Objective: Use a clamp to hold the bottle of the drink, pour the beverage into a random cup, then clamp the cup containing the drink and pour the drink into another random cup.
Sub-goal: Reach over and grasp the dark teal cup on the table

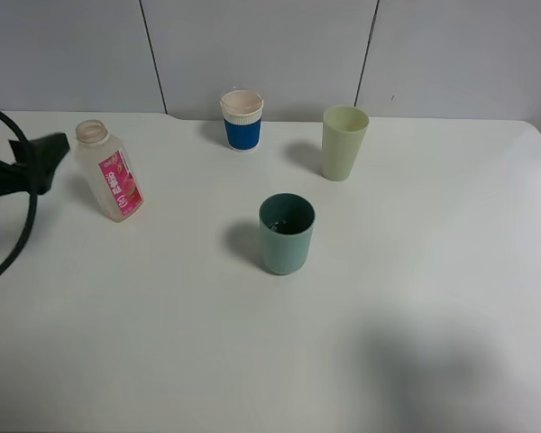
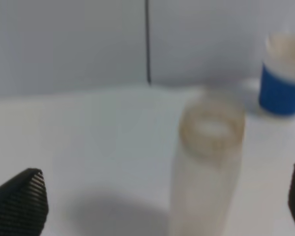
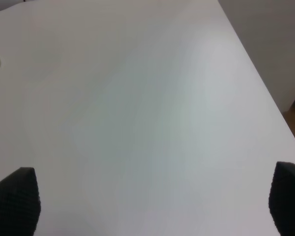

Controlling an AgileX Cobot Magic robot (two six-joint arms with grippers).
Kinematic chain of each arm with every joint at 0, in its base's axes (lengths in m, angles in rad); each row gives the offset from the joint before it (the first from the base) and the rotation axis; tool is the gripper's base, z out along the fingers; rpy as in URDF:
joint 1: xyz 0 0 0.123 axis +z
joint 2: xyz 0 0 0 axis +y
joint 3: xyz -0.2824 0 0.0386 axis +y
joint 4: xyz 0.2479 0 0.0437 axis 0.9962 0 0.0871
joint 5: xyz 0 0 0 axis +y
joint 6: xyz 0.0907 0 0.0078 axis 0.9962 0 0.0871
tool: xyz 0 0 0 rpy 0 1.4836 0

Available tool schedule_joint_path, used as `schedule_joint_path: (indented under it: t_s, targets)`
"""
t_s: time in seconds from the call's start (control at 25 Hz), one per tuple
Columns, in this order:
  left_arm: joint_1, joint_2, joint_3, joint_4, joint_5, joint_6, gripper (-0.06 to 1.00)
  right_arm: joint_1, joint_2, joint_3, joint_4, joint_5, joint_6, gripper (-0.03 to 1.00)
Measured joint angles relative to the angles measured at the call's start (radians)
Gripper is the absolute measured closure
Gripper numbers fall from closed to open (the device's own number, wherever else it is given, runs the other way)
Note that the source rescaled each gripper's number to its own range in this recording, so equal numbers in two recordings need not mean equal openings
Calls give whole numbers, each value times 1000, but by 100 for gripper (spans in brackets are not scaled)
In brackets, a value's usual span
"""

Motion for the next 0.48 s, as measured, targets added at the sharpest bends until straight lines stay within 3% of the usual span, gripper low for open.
schedule_joint_path:
  t_s: [0.2,0.48]
  targets:
    - [0,-296,-31,-126,220,25,-5,0,0,0,0,0,0,21]
    - [0,-564,-241,-148,664,63,-5,0,0,0,0,0,0,21]
